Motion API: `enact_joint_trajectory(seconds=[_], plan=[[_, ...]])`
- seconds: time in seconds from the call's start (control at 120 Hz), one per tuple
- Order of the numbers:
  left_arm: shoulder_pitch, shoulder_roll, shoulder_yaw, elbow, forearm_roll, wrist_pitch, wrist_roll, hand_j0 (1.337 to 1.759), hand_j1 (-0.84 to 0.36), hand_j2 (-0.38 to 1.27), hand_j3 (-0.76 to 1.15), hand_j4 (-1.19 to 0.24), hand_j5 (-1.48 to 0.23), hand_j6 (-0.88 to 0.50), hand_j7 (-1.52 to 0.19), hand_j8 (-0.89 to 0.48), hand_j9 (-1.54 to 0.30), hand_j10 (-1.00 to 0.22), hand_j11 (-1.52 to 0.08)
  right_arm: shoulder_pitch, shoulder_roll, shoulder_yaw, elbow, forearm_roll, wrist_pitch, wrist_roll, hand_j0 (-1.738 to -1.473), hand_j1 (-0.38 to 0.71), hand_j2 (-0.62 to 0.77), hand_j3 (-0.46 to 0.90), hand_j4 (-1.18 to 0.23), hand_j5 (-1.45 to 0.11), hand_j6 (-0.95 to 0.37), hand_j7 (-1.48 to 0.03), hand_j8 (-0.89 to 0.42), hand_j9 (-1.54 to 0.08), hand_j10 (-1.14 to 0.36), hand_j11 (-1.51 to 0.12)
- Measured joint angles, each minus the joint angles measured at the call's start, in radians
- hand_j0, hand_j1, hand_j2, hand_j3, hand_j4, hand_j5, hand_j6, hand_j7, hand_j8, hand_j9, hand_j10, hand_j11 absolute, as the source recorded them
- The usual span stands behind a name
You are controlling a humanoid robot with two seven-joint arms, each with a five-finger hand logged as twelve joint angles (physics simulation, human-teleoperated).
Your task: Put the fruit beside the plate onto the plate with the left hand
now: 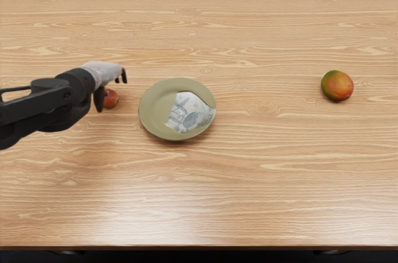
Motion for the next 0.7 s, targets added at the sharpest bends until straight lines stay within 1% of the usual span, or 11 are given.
enact_joint_trajectory(seconds=[0.233, 0.35, 0.442, 0.7], plan=[[-0.002, -0.008, 0.042, 0.030, 0.000, 0.031, 0.000, 1.658, -0.08, 0.07, 0.00, -0.36, -0.46, -0.36, -0.46, -0.36, -0.46, -0.36, -0.46, 0.000, 0.000, 0.000, 0.000, 0.000, 0.000, 0.000, -1.658, -0.31, -0.01, 0.00, -0.03, -0.04, -0.03, -0.04, -0.03, -0.04, -0.03, -0.04], [-0.001, -0.050, 0.047, 0.052, 0.013, 0.035, 0.000, 1.658, -0.09, 0.08, 0.00, -0.37, -0.48, -0.37, -0.48, -0.37, -0.48, -0.37, -0.48, 0.000, 0.000, 0.000, 0.000, 0.000, 0.000, 0.000, -1.658, -0.31, -0.01, 0.00, -0.03, -0.04, -0.03, -0.04, -0.03, -0.04, -0.03, -0.04], [0.000, -0.052, 0.049, 0.066, 0.022, 0.037, 0.000, 1.658, -0.10, 0.08, 0.00, -0.38, -0.49, -0.38, -0.49, -0.38, -0.49, -0.38, -0.49, 0.000, 0.000, 0.000, 0.000, 0.000, 0.000, 0.000, -1.658, -0.31, -0.01, 0.00, -0.03, -0.04, -0.03, -0.04, -0.03, -0.04, -0.03, -0.04], [0.003, -0.053, 0.055, 0.077, 0.026, 0.037, 0.000, 1.658, -0.16, 0.09, 0.00, -0.43, -0.55, -0.43, -0.55, -0.43, -0.55, -0.43, -0.55, 0.000, 0.000, 0.001, 0.000, 0.000, 0.000, 0.000, -1.658, -0.31, -0.01, 0.00, -0.03, -0.04, -0.03, -0.04, -0.03, -0.04, -0.03, -0.04]])
